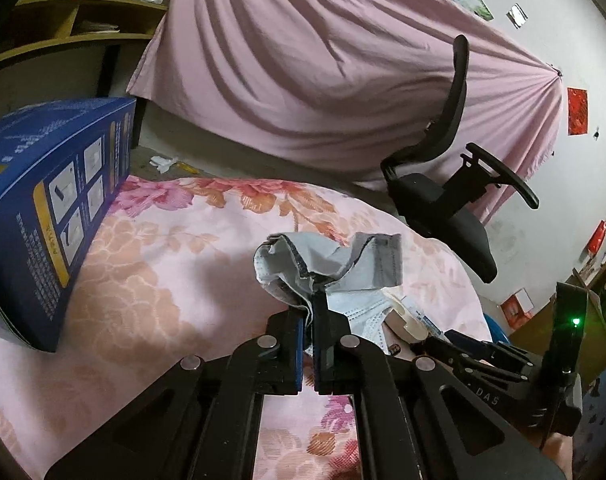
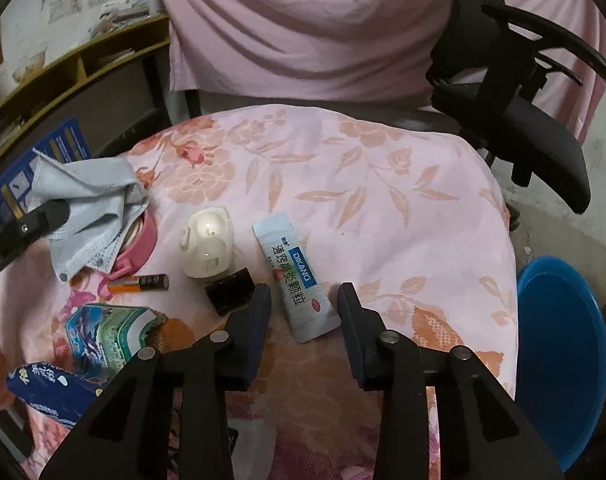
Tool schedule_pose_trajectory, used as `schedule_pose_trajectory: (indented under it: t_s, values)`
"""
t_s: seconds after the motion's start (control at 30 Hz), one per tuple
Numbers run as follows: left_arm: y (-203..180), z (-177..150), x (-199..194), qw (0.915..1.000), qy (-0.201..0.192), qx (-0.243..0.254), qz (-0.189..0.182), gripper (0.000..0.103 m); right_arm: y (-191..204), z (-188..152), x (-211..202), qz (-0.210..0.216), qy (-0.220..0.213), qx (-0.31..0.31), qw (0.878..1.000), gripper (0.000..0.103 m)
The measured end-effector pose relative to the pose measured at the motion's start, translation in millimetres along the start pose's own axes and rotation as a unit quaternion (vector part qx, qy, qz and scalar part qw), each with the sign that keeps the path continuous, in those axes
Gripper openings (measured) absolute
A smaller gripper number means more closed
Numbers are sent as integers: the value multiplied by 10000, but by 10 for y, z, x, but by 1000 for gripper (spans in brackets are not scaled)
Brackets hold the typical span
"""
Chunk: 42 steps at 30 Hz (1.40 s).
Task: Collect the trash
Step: 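Grasp the grey cloth with the left tool while the right tool grasps the white sachet, then carry the grey cloth and white sachet to the blue basin and release both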
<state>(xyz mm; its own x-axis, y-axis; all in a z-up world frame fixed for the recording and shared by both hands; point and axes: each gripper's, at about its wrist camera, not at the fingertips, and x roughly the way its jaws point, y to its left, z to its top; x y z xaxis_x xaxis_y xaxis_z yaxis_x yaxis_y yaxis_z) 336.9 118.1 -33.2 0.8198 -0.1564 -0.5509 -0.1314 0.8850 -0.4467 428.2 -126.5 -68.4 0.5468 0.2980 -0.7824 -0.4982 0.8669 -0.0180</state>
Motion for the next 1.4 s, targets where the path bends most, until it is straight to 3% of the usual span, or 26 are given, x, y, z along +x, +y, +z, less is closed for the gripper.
schedule_pose_trajectory:
  t_s: [0.07, 0.17, 0.37, 0.6, 0.83, 1.1, 1.27, 1.4]
  values:
    - [0, -10, 9, 10000, 19, -33, -1, 2, -5, 0, 6, 26, 7, 8, 10000, 32]
    - [-28, -15, -22, 10000, -55, 0, -25, 1, -25, -5, -9, 60, -25, 55, 10000, 20]
    - [-166, -26, -144, 9989, -394, 209, -123, 1, -19, -44, -90, 20, -222, 64, 9997, 19]
    - [-430, -87, -305, 9933, -969, 575, -246, 1, -54, -141, -488, -127, -1222, 239, 9921, 19]
    - [-751, -241, -440, 9839, -1478, 970, -251, 1, -107, -353, -1016, -136, -2662, 410, 9629, 19]
    - [-1035, -394, -578, 9714, -1966, 1301, -280, 1, -169, -438, -1372, -345, -3516, 451, 9344, 19]
    - [-1293, -469, -738, 9532, -2514, 1652, -298, 1, -298, -525, -1587, -587, -3959, 532, 9149, 19]
    - [-1576, -493, -740, 9428, -2678, 1941, -424, 1, -440, -637, -1791, -807, -4289, 692, 8971, 19]
